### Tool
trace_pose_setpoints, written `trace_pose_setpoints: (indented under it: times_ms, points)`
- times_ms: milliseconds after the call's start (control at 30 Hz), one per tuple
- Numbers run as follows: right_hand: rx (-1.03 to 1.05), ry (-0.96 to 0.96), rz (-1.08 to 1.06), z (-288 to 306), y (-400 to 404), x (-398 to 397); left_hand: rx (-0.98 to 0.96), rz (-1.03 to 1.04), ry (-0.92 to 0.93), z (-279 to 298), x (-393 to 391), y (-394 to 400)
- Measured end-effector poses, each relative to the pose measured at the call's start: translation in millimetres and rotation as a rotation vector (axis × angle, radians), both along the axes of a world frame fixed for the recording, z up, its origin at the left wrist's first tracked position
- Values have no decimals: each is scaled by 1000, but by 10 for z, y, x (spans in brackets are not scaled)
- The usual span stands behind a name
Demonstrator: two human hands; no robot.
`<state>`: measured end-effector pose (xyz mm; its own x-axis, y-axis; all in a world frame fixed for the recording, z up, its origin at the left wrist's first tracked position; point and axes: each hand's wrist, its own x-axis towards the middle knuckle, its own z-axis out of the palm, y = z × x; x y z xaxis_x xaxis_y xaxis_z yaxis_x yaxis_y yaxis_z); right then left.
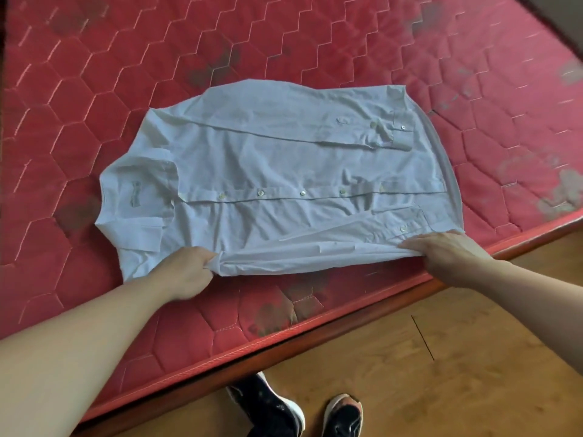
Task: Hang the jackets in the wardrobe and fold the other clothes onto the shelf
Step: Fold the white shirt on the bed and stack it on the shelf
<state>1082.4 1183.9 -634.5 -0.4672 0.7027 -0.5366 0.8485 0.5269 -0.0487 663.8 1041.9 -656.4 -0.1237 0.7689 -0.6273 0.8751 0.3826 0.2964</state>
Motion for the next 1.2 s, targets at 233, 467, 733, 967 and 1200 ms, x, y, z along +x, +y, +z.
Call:
trace_pose_setpoints:
  times_ms: [233, 467, 733, 967, 1200]
  points:
    - [-221, 14, -230, 174, 459, -90, -50, -26, -60, 357, -205, 524]
    - [-67, 73, -378, 485, 1090, -564, 140, 75, -51, 589, -574, 1178]
    - [0, 159, -431, 534, 1868, -869, 323, 118, 72, 623, -786, 2050]
    - [17, 182, -374, 357, 2699, -1100, 338, 144, 192, 495, -948, 2723]
    - [64, 153, -341, 57, 3286, -1329, 298, 212, 247, 240, -1130, 3286]
